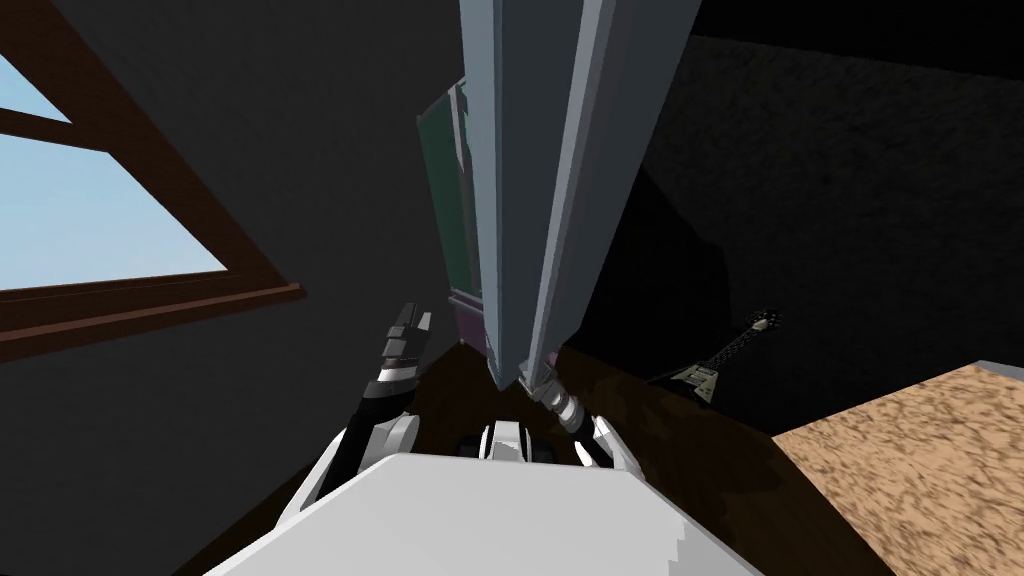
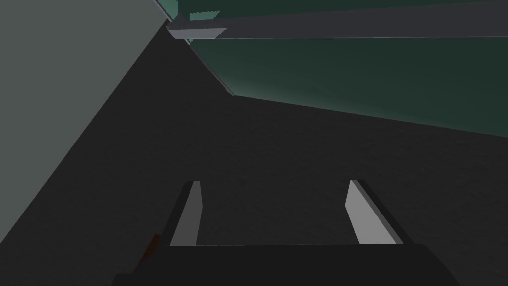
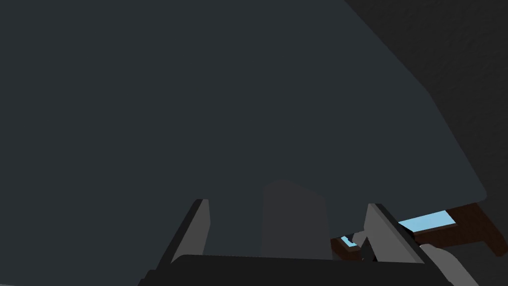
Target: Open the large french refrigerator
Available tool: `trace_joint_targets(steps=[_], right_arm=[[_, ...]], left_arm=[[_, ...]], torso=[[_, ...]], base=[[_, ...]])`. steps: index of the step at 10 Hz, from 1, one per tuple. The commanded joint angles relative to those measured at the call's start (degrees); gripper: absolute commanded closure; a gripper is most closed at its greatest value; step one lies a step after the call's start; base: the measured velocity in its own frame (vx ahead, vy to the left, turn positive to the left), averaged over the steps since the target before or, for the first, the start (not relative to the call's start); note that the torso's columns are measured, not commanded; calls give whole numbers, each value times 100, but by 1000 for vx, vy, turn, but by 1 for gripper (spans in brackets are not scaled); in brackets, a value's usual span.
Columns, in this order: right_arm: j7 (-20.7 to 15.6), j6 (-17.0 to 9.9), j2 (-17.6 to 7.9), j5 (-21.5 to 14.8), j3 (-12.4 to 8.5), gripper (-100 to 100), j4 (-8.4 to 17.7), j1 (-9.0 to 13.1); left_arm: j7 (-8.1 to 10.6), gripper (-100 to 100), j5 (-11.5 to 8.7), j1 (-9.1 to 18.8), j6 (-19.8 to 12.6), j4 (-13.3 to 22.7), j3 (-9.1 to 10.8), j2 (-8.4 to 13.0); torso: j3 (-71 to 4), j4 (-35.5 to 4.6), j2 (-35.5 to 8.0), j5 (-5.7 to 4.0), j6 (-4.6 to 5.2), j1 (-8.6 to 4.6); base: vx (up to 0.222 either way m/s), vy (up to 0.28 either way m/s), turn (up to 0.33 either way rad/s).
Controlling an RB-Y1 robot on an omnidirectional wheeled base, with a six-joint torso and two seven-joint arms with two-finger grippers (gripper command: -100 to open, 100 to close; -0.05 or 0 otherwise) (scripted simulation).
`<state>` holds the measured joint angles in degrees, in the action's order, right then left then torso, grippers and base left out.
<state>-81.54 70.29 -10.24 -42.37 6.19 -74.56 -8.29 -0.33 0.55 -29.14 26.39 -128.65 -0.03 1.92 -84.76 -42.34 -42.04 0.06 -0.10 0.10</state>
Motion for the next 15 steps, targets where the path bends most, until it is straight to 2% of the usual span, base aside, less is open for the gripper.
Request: trace_joint_targets(steps=[1,2,3,4,5,6,8,9,10,11,12,13,14,15], right_arm=[[47,-374,304,-208,226,-100,17,335],[77,-534,501,-346,371,-100,91,582],[77,-605,501,-346,371,-100,91,582],[106,-797,699,-485,516,-100,166,829],[106,-835,699,-485,516,-100,166,829],[135,-1066,888,-624,661,-100,240,1020],[135,-1066,896,-624,661,-100,240,1076],[165,-1296,1093,-763,805,-100,315,1260],[165,-1296,1093,-763,805,-100,315,1323],[194,-1527,1285,-902,950,-100,389,1459],[194,-1527,1290,-902,950,-100,389,1571],[194,-1527,1290,-902,950,-100,389,1571],[191,-1628,1198,-983,988,-100,498,1442],[179,-1633,1186,-992,986,0,533,1435]], left_arm=[[0,0,0,0,0,0,0,0],[0,0,0,0,0,0,0,0],[0,0,0,0,0,0,0,0],[0,0,0,0,0,0,-1,-1],[0,0,0,0,0,0,0,0],[0,0,0,0,0,0,-1,0],[0,0,0,0,0,0,-1,0],[0,0,0,0,0,0,-1,-1],[0,0,0,0,0,0,-1,0],[0,0,0,1,0,0,-1,-1],[0,0,0,0,0,0,0,0],[0,0,0,0,0,0,-1,-1],[0,0,0,0,0,0,-2,-1],[0,0,0,0,0,0,-2,-1]], torso=[[8,2,-12,-6,6,-18],[15,4,-19,-5,8,-6],[17,-1,-26,-4,14,-9],[22,-10,-37,-4,19,-10],[29,-32,-60,-9,20,-27],[32,-41,-64,-13,19,-29],[35,-53,-75,-17,15,-26],[33,-53,-73,-14,14,-11],[39,-67,-91,-20,14,-29],[43,-72,-94,-25,16,-35],[45,-74,-99,-30,14,-47],[48,-99,-115,-39,20,-52],[50,-104,-116,-40,25,-46],[51,-67,-102,-29,21,-39]], base=[[-53,-115,-53],[-41,-115,-117],[-44,-75,-36],[-69,-92,-104],[-52,-84,-53],[-45,-107,-126],[-29,-62,-19],[-41,-81,-116],[-42,-75,-56],[-46,-113,-126],[-31,-97,-30],[-11,-34,24],[6,0,10],[6,2,-2]])
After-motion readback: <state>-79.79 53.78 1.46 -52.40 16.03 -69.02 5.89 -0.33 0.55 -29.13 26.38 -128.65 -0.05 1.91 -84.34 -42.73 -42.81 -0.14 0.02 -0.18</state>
